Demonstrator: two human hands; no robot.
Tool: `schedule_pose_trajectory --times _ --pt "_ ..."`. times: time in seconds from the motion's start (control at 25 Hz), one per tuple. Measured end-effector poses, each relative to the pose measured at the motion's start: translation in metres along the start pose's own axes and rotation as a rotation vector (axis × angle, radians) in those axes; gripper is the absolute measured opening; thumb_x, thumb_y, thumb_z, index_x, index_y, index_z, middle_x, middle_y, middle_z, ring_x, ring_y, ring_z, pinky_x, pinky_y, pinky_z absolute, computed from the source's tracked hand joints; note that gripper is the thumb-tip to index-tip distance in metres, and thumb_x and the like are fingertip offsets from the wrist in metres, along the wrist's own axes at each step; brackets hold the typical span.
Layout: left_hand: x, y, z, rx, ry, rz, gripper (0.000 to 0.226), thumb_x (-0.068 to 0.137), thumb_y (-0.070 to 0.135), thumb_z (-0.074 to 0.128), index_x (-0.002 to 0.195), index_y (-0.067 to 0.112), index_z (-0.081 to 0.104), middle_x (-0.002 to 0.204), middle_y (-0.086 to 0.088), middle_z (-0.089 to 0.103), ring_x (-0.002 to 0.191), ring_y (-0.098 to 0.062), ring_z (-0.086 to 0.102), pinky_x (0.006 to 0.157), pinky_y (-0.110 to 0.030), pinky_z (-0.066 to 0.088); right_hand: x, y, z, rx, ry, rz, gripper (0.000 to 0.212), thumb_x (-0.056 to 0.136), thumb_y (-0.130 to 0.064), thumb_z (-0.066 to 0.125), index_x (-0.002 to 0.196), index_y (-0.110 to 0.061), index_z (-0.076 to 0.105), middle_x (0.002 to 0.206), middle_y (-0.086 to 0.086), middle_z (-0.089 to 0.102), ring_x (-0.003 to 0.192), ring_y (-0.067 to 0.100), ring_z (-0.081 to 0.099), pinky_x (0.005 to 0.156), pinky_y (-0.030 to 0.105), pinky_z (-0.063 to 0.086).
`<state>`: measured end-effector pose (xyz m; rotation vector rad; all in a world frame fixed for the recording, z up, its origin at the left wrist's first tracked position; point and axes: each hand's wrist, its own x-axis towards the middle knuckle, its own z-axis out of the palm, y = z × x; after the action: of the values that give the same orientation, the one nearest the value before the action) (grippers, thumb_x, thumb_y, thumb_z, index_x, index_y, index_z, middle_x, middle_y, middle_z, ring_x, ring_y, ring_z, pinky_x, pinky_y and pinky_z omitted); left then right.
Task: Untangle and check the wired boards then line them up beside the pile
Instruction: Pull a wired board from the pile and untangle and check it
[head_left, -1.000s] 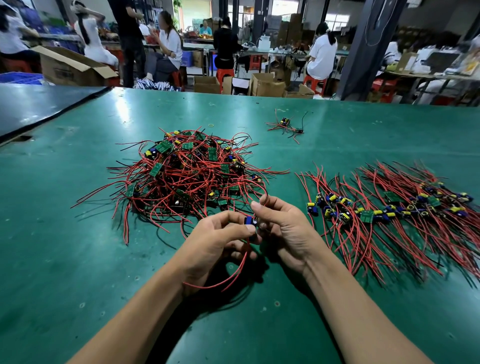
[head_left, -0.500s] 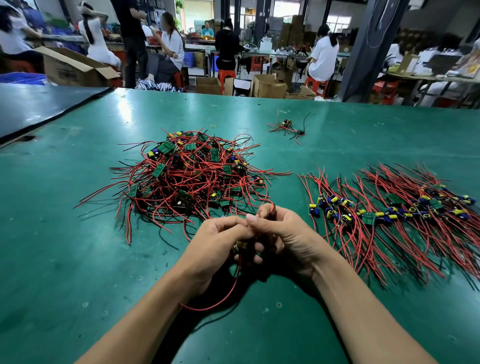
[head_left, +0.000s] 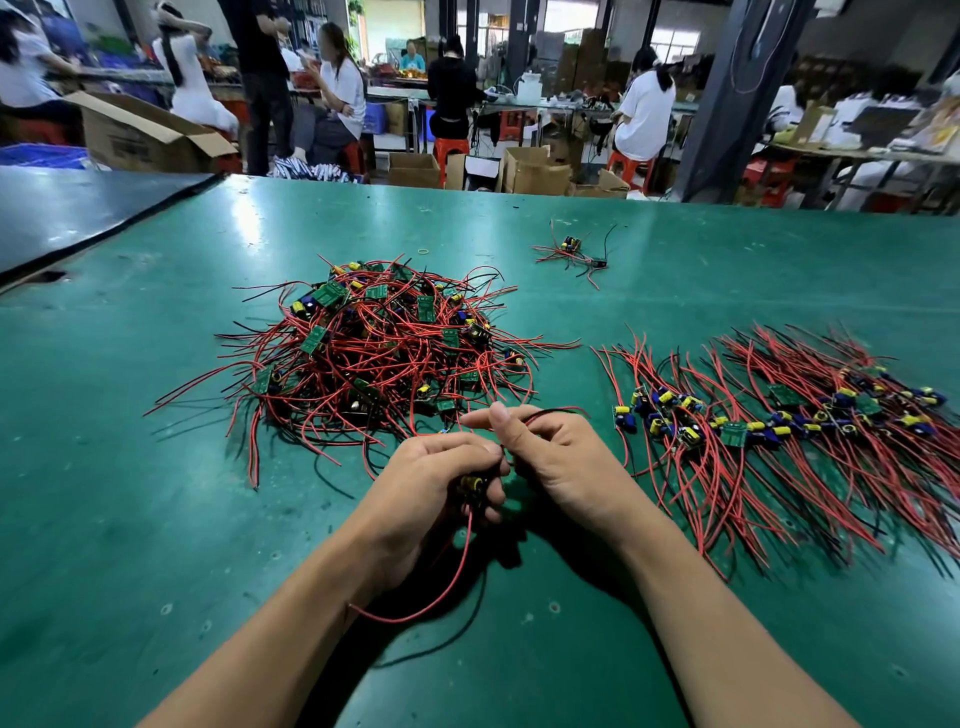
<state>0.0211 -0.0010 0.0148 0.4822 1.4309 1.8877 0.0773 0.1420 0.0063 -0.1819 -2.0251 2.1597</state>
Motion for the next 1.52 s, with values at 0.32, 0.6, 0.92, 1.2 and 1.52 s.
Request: schedule_pose_trajectory --times 0.32,0.6,0.92,1.2,1.52 --pt "0.002 -0.008 0.001 0.162 0.001 0.069 0.02 0.09 0.008 0.062 0.072 0.009 0.071 0.06 -0.013 0.063 0.049 -0.022 0.055 0.049 -0.024 0.047 0.003 -0.006 -0.013 -0.363 0.266 -0.058 0.04 0.105 -0.04 0.046 0.096 -0.016 0.077 0.042 -0.017 0.044 0.04 -0.005 0.044 0.044 0.007 0.033" --pt "0.004 -0.011 0.001 0.121 0.014 0.042 0.023 0.093 0.016 0.062 0.076 0.009 0.075 0.073 -0.015 0.071 0.051 -0.022 0.062 0.051 -0.027 0.053 0.003 -0.004 0.005 0.088 0.07 0.166 0.044 0.099 -0.048 0.055 0.088 -0.012 0.079 0.05 0.005 0.046 0.039 0.013 0.046 0.043 0.025 0.047" --pt "0.003 -0.014 -0.002 0.169 -0.017 0.084 0.017 0.093 0.009 0.061 0.09 -0.007 0.068 0.066 -0.012 0.065 0.047 -0.018 0.056 0.047 -0.025 0.05 -0.006 -0.004 0.005 0.041 -0.034 0.223 0.04 0.091 -0.05 0.068 0.074 -0.014 0.066 0.05 0.008 0.052 0.043 0.022 0.059 0.042 0.024 0.041" --pt "0.004 -0.014 -0.003 0.181 -0.029 0.093 0.022 0.092 0.009 0.062 0.076 -0.003 0.07 0.064 -0.013 0.064 0.045 -0.019 0.055 0.045 -0.023 0.047 -0.001 -0.005 0.0 -0.058 -0.017 0.199 0.041 0.101 -0.045 0.055 0.097 -0.01 0.077 0.054 0.013 0.06 0.053 0.027 0.064 0.053 0.03 0.05" --pt "0.002 -0.012 -0.001 0.204 -0.07 0.075 0.019 0.091 0.009 0.063 0.078 -0.002 0.069 0.06 -0.011 0.063 0.045 -0.018 0.054 0.047 -0.022 0.046 0.002 -0.009 -0.02 -0.445 0.247 -0.007 0.034 0.1 -0.042 0.054 0.092 -0.021 0.079 0.064 -0.024 0.066 0.067 -0.018 0.058 0.065 0.004 0.037"
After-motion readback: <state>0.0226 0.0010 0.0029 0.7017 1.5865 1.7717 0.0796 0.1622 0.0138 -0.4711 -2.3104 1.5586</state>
